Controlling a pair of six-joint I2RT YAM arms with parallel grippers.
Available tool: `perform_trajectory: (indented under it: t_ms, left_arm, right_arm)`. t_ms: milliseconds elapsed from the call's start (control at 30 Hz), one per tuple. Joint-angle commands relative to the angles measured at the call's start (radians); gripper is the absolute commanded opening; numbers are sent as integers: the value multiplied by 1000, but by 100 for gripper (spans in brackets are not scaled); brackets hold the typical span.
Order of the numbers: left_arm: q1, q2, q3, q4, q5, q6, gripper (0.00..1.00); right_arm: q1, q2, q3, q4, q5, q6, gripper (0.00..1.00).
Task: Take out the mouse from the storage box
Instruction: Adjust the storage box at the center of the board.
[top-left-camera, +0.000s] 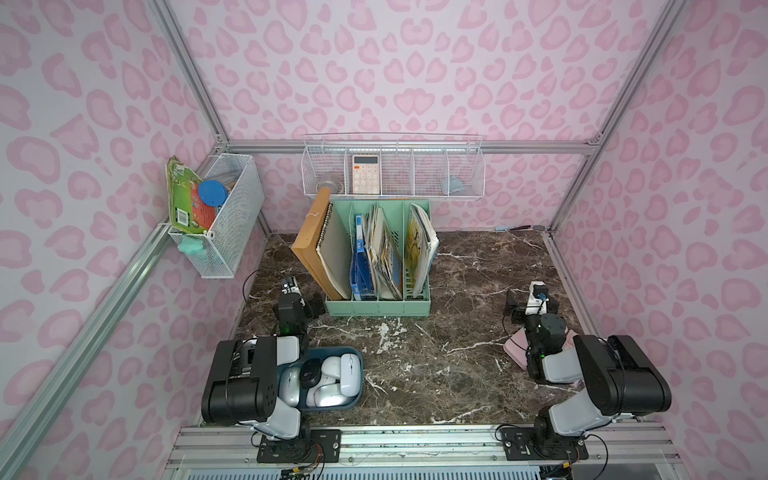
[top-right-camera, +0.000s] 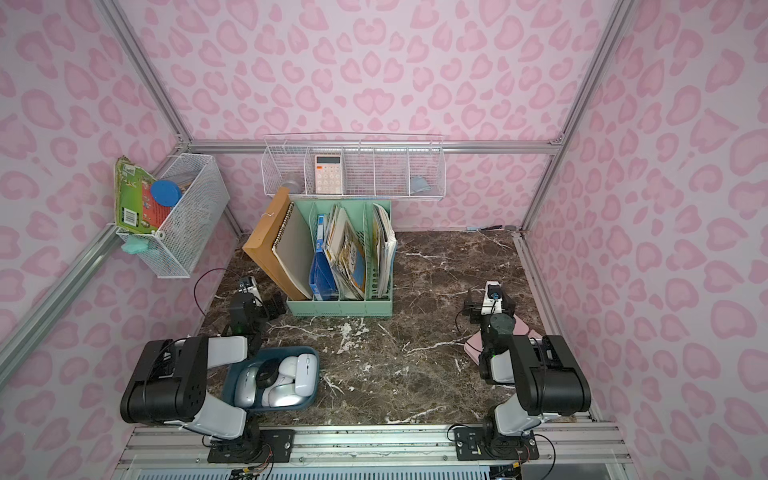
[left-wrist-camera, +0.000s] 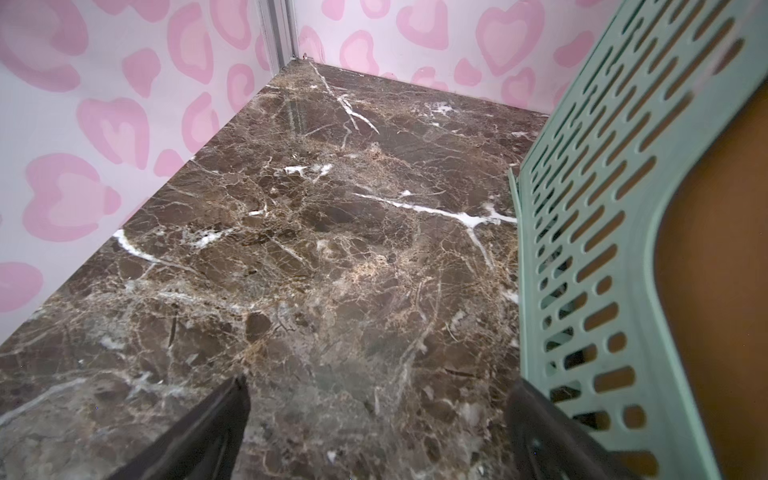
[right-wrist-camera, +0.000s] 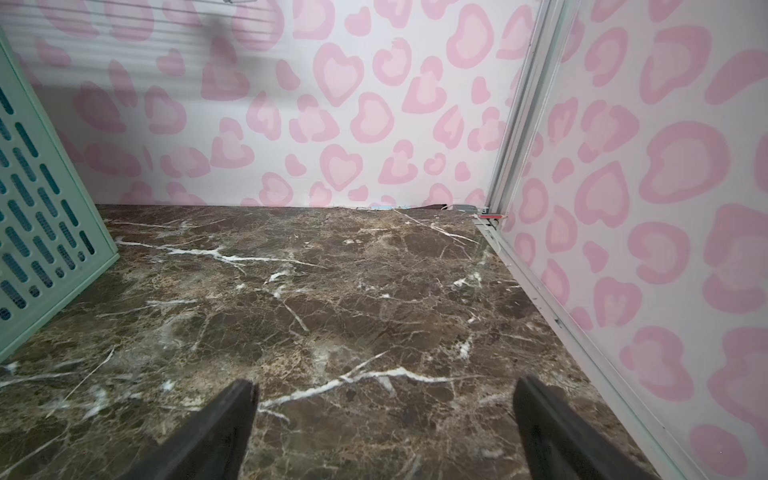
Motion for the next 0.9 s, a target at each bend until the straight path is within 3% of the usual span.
perform_trajectory:
  t_ms: [0,633,733,867]
  left_arm:
    - [0,-4,1,8,0,5,100]
    - [0,-15,-9,20,-9,8,100]
    - [-13,-137,-37,-39,-63,2,99]
    - [-104,-403,-57,-199,-283,24,100]
  right_arm:
    - [0,1,5,-2,2,-2,100]
    - [2,-13,-8,9,-22,-17,100]
    - [31,-98,-49,12,-5,-48,100]
    - [136,-286,-31,-182,105,-139,100]
